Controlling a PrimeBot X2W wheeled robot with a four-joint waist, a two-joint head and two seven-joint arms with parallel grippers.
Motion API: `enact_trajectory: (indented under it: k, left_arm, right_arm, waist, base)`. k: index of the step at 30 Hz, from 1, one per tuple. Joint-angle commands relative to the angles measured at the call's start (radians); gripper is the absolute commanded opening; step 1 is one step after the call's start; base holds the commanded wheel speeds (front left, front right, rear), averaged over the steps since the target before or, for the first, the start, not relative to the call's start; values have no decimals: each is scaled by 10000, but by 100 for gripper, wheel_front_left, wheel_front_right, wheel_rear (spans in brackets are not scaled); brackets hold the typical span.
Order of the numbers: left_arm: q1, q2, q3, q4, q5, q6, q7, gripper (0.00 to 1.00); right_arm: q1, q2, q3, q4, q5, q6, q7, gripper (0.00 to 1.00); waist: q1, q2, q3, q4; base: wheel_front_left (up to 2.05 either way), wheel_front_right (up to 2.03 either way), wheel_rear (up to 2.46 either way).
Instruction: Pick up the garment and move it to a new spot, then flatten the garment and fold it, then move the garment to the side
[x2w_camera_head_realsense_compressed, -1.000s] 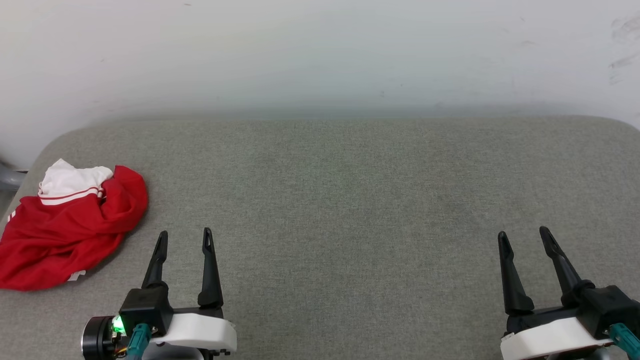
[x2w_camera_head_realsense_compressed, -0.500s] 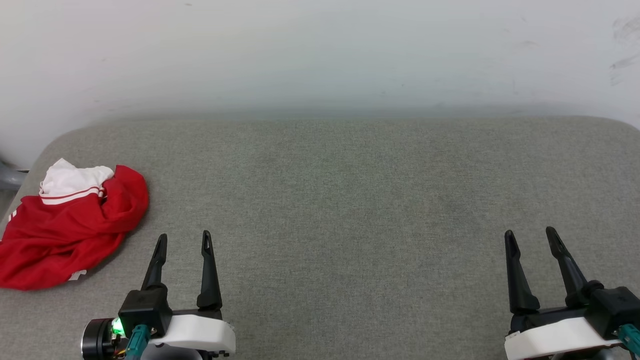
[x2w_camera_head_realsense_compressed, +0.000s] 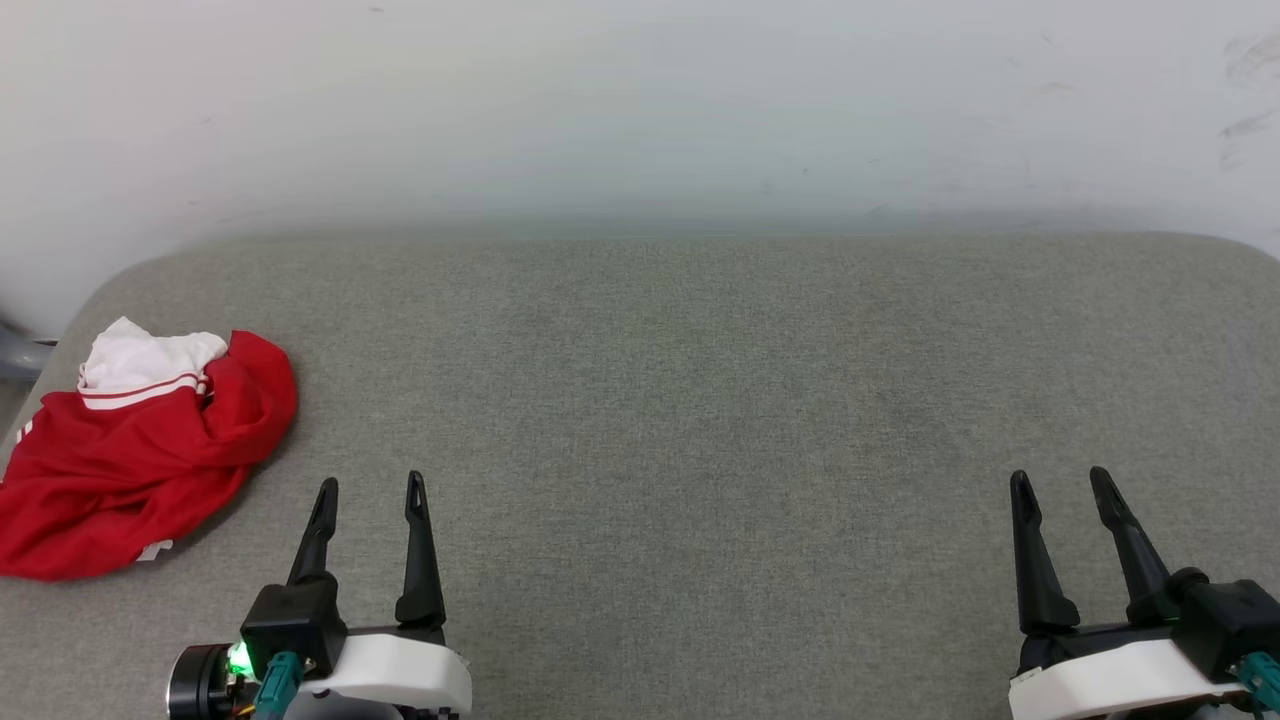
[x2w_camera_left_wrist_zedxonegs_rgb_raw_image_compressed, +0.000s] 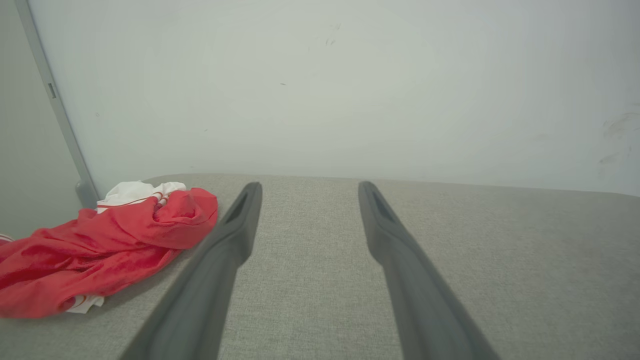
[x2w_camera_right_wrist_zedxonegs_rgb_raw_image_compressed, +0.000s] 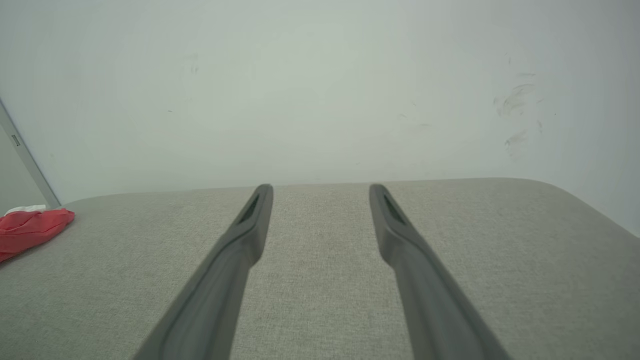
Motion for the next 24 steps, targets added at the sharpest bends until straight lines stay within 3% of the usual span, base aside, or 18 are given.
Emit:
enact_trajectory:
  k: [1, 24]
  left_arm:
    - [56, 19, 11, 18, -17, -12, -28, 100]
    - [-45, 19, -1, 200, -112, -59, -28, 100]
  right_arm:
    - [65, -1, 5, 11, 73, -7, -35, 100]
    - [89, -3, 99, 48, 153, -7, -35, 100]
  waist:
    - [0, -1, 0, 4]
    - [0, -1, 18, 221]
  base:
    - [0, 0, 0]
    - [0, 0, 0]
